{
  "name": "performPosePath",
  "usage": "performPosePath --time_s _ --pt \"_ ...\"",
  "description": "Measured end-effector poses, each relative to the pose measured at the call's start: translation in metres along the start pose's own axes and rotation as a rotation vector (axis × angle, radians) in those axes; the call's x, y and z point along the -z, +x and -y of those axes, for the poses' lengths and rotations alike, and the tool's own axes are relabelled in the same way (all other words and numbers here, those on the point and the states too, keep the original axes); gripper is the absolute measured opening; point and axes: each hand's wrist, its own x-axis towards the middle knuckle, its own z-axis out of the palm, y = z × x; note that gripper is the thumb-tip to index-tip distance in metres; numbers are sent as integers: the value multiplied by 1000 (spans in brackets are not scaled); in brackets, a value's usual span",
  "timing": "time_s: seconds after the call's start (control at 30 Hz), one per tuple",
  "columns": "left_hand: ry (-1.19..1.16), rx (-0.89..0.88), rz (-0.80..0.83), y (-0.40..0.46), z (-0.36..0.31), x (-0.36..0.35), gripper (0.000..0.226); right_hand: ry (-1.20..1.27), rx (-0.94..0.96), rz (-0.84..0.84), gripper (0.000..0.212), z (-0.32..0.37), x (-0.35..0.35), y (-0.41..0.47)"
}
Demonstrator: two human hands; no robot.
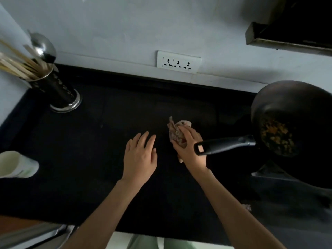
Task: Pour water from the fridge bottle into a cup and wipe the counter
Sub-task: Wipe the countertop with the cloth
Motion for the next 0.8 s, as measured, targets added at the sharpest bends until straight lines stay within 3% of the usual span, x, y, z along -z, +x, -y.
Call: performPosePath --time_s 0.4,0.8 --pt "-38 -206 36 -80 17 5 45 -18 -46 -86 52 39 31 -142" --pt "-104 -610 63 -158 -100 3 47 -64 -261 -390 47 14 140 -295"
